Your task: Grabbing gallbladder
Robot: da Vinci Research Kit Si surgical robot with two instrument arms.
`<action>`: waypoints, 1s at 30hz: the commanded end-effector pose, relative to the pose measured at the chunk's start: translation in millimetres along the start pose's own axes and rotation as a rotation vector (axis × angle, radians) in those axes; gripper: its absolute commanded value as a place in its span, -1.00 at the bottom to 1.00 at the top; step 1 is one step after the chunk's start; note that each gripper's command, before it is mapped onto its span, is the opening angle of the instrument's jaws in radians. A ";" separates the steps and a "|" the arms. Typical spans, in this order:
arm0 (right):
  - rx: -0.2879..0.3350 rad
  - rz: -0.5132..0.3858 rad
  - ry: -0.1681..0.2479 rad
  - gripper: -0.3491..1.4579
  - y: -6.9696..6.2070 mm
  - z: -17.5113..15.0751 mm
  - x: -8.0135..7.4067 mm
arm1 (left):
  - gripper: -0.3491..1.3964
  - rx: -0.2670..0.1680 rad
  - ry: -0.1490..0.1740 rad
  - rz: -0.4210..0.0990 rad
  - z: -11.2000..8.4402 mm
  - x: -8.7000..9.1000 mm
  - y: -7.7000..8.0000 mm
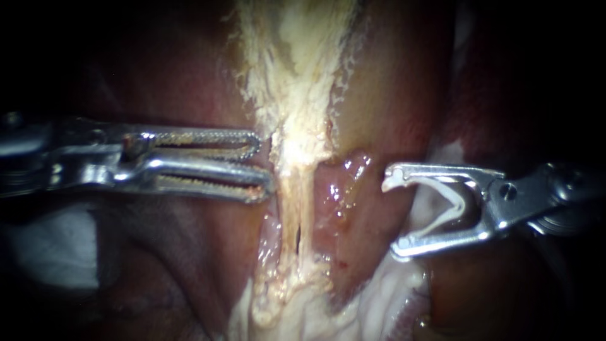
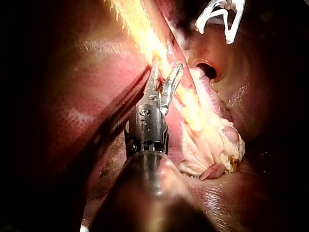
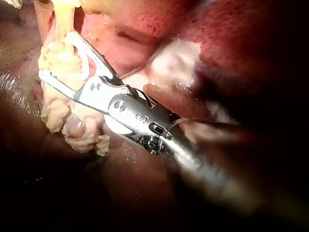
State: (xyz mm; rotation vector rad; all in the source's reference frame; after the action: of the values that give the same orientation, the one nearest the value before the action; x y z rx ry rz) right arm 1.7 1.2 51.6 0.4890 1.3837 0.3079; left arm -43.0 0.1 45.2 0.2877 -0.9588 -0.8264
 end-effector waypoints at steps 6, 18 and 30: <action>0.000 0.000 0.000 0.01 -0.1 0.0 0.1 | -0.21 -0.034 -0.002 0.018 1.1 0.1 0.5; 0.000 0.000 0.000 0.01 -0.1 0.0 0.1 | -0.19 -0.055 -0.006 0.015 3.5 0.5 0.9; 0.000 0.000 0.001 0.01 -0.1 0.0 0.1 | -0.19 -0.061 -0.009 0.018 5.4 1.5 3.0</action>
State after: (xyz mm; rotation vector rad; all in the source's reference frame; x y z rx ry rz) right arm 1.7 1.2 51.4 0.4892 1.3843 0.3077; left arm -45.5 1.8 51.0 0.2207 -0.9413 -0.8370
